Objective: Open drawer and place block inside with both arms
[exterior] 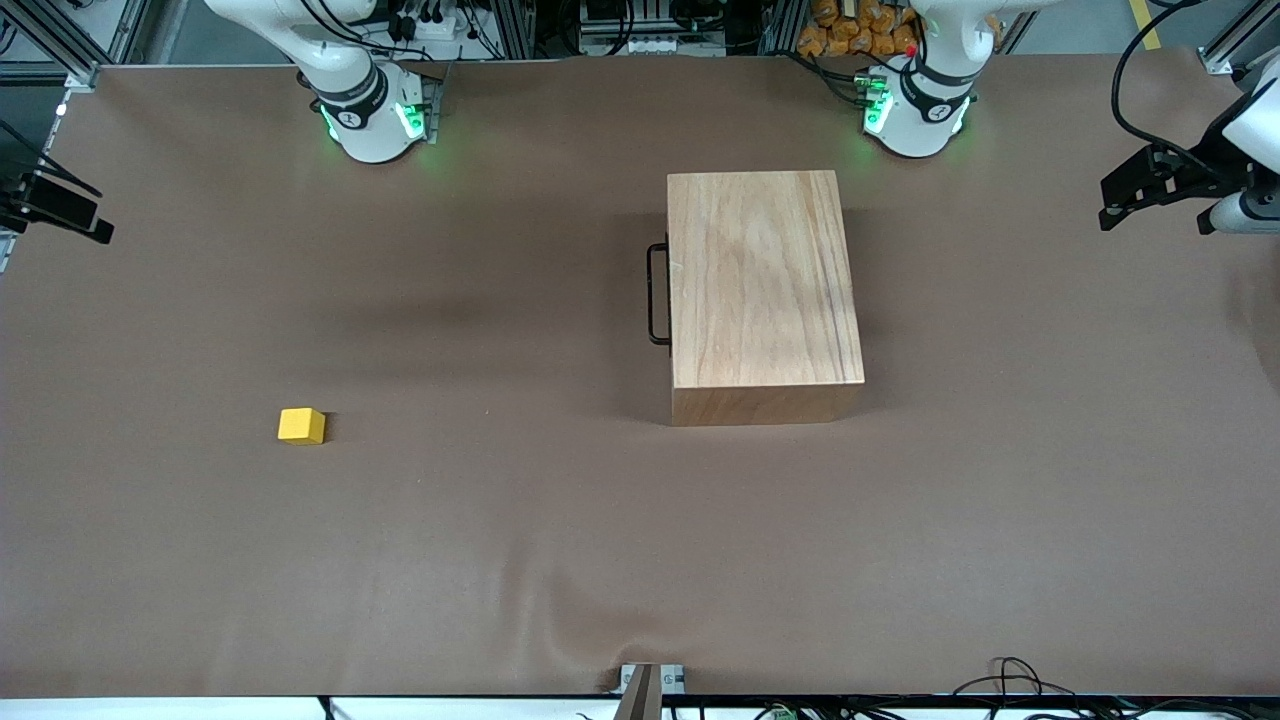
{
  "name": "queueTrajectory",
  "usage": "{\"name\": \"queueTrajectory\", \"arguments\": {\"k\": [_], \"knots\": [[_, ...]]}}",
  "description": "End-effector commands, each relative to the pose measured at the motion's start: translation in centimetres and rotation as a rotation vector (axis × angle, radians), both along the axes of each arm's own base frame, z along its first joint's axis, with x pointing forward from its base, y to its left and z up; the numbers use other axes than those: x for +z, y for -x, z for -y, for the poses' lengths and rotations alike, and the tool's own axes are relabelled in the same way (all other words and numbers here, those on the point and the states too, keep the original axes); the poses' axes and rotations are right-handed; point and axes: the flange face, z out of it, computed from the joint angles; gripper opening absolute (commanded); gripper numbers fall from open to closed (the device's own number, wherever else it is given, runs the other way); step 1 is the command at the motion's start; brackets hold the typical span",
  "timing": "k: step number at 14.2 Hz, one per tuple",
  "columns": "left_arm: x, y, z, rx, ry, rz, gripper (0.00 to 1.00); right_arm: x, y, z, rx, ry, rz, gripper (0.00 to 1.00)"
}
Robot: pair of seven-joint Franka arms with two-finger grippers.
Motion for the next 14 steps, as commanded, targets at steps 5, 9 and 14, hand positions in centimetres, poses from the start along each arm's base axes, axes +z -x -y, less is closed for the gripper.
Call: {"name": "queueTrajectory", "arguments": {"k": [5,9,14], "knots": [[1.2,0.3,-0.3,0.004,0.01,-0.009,1.0,0.2,-0.3,-0.2,-0.01,-0.001,-0.006,1.0],[1.1,-0.5,-0.5,0.008,0.01,-0.043,1.0,-1.1,-1.3,0.0,-0.004,0.003,-0.014,1.0],[0.7,-0.3,0.2,0.001,0.006,-0.058,1.0,-0.5,-2.6,0.1,-0.001,0.023,0.084,1.0]]}}
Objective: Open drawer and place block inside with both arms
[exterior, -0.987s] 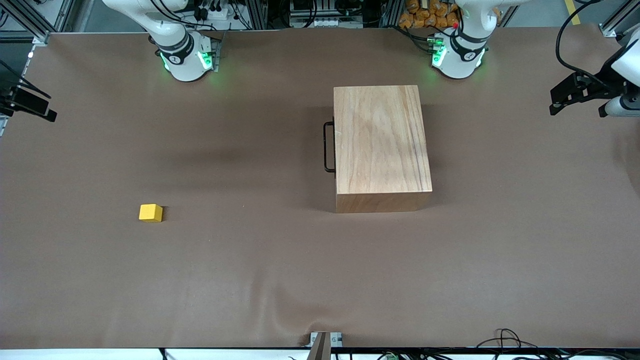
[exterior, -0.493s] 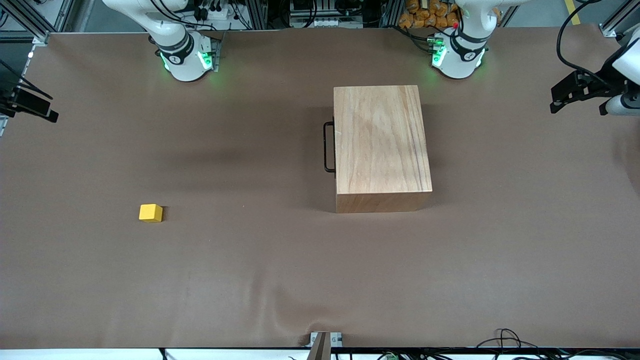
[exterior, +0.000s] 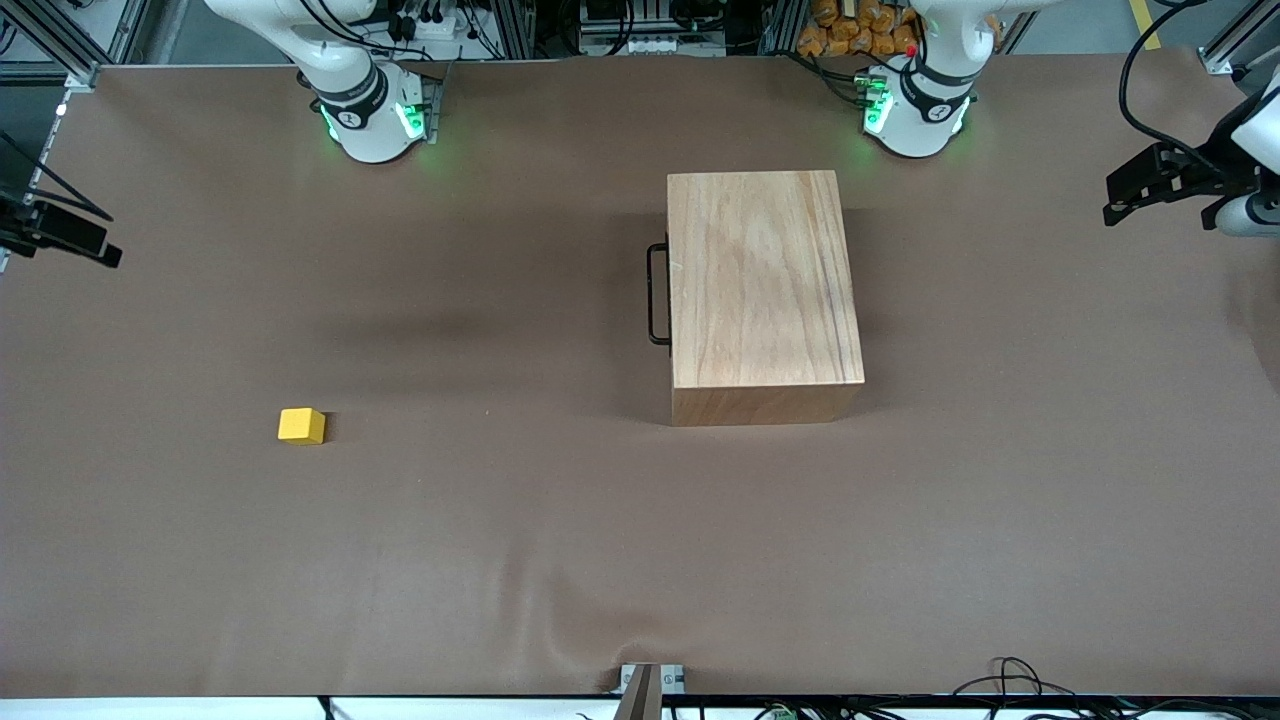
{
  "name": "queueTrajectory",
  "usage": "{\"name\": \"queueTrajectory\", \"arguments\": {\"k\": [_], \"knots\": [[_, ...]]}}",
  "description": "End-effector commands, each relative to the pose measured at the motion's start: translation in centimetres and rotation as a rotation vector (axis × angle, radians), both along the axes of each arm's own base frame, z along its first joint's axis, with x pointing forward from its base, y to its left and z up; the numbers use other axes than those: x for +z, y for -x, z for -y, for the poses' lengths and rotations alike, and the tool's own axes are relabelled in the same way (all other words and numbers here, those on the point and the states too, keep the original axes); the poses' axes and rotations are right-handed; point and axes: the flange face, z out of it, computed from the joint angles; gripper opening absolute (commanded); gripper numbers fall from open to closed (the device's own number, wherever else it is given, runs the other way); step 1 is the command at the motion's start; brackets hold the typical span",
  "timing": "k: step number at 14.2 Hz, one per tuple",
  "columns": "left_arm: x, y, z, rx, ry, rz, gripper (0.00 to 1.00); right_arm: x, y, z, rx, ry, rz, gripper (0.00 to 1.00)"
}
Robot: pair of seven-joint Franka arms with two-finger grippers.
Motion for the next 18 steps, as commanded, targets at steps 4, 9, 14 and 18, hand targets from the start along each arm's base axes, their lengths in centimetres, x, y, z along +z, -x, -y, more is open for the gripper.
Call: {"name": "queueTrajectory", "arguments": {"k": [4,9,14,18], "knots": [[0.5,0.0,0.9,-0.009,0.004,-0.009,1.0,0.7,-0.5,0.0,-0.002,0.011,0.03,1.0],[0.2,-0.1,1.9,0.039,0.006,-0.012,1.0,0.4,-0.4,-0.2,0.003,0.008,0.018,1.0],[-0.6,-0.3,7.0,0.011,-0.03,-0.015,1.0,0.3,-0.5,-0.2,0.002,0.009,0.018,1.0],[-0.7,-1.7,10.9,0.061,-0.013,-0.001,1.0,0.3,-0.5,-0.2,0.005,0.009,0.018,1.0]]}}
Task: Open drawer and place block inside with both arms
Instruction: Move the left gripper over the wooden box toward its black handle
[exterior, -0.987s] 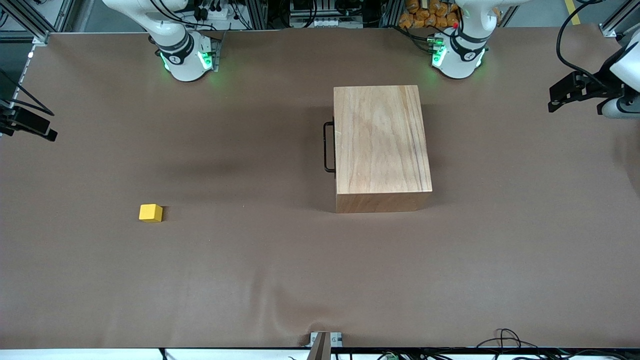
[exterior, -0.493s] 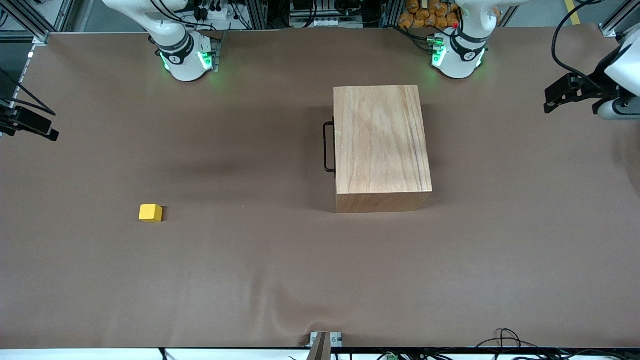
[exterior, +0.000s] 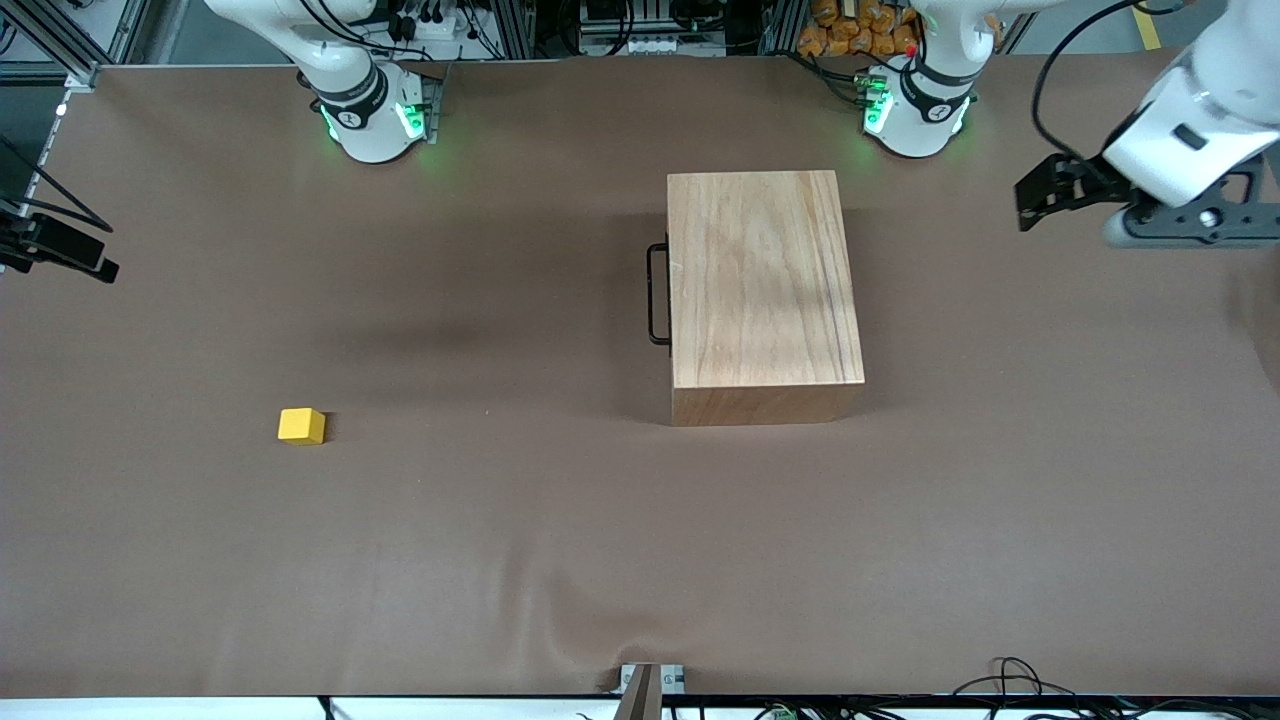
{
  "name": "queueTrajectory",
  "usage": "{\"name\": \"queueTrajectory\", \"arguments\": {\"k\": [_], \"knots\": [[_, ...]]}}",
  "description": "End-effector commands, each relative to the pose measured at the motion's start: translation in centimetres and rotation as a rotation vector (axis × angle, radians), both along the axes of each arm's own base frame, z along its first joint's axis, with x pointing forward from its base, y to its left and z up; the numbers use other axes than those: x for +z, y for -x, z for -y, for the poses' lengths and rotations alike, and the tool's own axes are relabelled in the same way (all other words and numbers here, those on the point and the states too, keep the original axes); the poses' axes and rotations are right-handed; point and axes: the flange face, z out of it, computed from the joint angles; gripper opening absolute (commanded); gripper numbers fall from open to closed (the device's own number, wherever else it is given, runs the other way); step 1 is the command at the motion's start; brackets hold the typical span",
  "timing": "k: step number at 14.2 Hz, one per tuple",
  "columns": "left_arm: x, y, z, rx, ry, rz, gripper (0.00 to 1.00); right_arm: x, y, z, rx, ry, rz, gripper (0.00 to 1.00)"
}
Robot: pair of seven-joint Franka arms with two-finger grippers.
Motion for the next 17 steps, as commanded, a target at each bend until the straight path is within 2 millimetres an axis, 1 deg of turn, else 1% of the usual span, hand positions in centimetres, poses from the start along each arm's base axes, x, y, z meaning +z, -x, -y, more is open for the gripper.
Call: {"name": "queueTrajectory", "arguments": {"k": [1,3,4,5,6,8,10,14,15,17], "knots": [[0.5,-1.1,3.1,0.026,-0.004,0.013,1.0,0.3,-0.1,-0.1,0.002,0.007,-0.002,1.0],[0.1,-1.4,5.6,0.032,0.0,0.013,1.0,0.4,-0.1,0.1,-0.001,0.008,0.0,1.0],[-0.2,-1.2,7.0,0.03,-0.01,0.013,1.0,0.4,-0.1,0.0,0.0,0.008,0.0,1.0],[-0.8,-1.5,8.0,0.037,-0.016,0.008,1.0,0.4,-0.1,0.0,0.0,0.008,0.0,1.0],[-0.9,-1.6,9.3,0.036,-0.01,0.009,1.0,0.4,-0.1,0.0,0.002,0.008,0.0,1.0],[-1.8,-1.8,12.0,0.041,-0.012,0.001,1.0,0.1,-0.1,-0.1,0.002,0.007,-0.006,1.0],[-3.0,-1.3,14.9,0.078,-0.024,-0.008,1.0,0.0,-0.3,-0.1,0.002,0.007,-0.008,1.0],[-5.8,-0.4,22.0,0.085,-0.064,-0.002,1.0,0.0,-0.3,-0.1,0.002,0.007,-0.008,1.0],[-6.2,0.2,23.7,0.076,-0.063,0.006,1.0,0.1,-0.3,-0.1,0.002,0.008,-0.005,1.0],[-6.9,1.3,26.4,0.089,-0.054,0.02,1.0,0.0,-0.4,-0.1,0.003,0.006,-0.005,1.0]]}}
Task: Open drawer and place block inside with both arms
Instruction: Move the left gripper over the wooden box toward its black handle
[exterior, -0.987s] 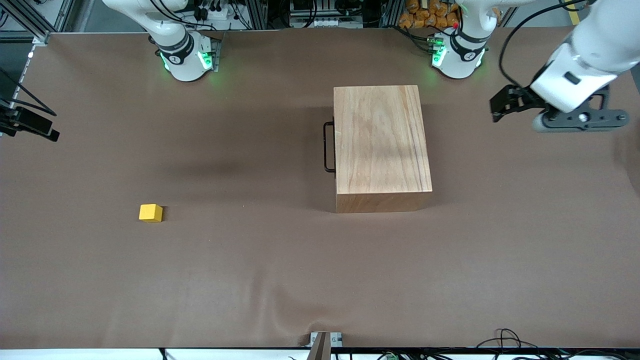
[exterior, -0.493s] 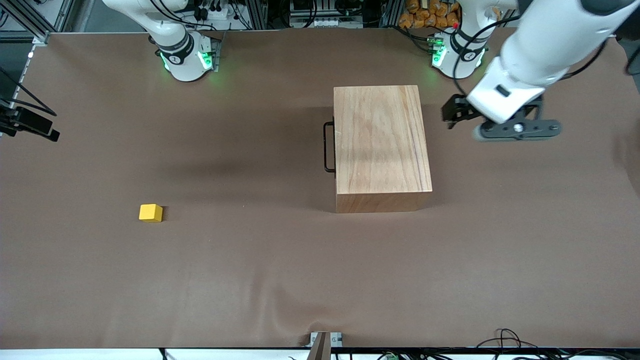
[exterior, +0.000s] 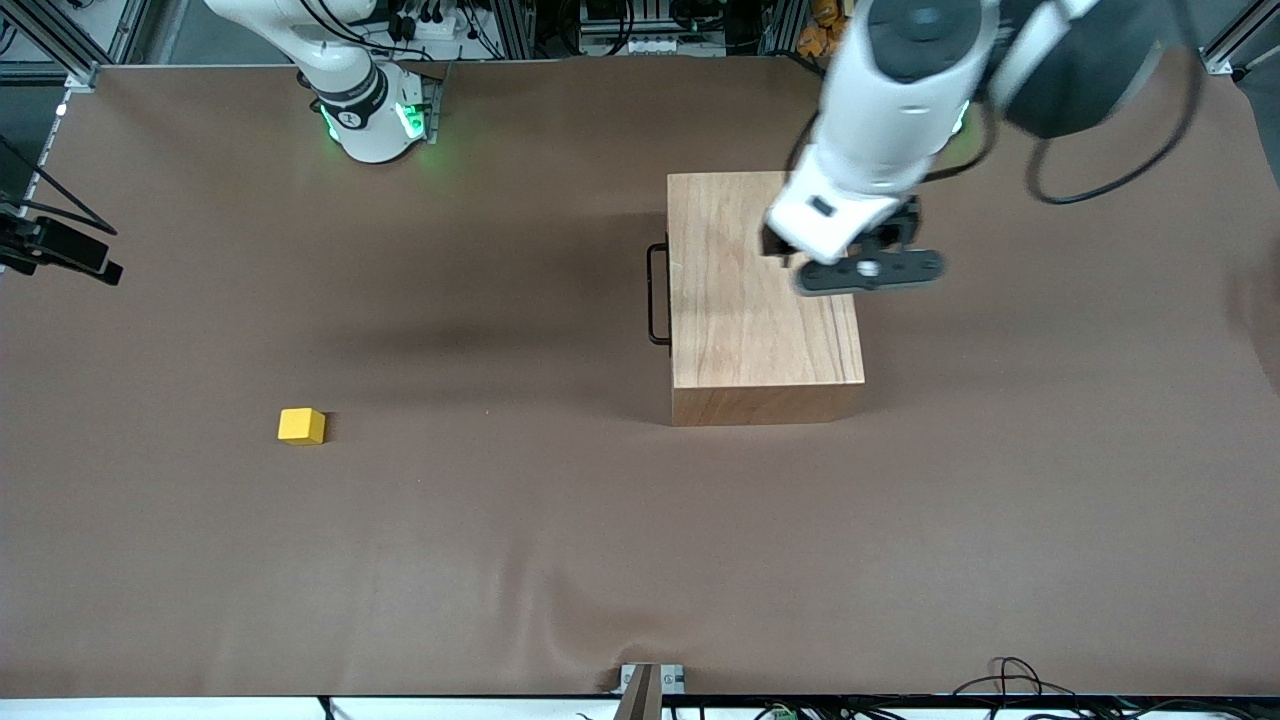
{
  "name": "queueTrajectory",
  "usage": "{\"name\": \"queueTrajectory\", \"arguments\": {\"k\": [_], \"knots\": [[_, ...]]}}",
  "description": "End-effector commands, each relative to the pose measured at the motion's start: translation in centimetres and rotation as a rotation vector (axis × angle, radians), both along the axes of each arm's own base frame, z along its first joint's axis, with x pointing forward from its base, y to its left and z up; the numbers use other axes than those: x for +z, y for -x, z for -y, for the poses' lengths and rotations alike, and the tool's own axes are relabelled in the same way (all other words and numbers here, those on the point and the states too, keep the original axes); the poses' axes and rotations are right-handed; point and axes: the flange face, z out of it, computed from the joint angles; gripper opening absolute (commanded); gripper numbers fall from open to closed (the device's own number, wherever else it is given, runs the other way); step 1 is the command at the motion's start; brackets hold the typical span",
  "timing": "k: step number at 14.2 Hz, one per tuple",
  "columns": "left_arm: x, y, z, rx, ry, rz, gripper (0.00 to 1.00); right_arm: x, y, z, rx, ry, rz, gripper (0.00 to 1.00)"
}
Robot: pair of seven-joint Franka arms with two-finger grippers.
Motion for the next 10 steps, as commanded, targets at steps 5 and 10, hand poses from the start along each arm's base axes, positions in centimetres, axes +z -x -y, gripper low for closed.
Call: {"name": "queueTrajectory", "arguments": {"k": [5,10], "knots": [[-3.2,2.7,8.7,-0.051,0.013,0.05,1.0,0.3,-0.3,-0.9,0.021,0.008,0.0,1.0],[-6.0,4.4,12.2,-0.06,-0.078,0.132,1.0,0.3,-0.3,-1.0,0.023,0.006,-0.002,1.0]]}}
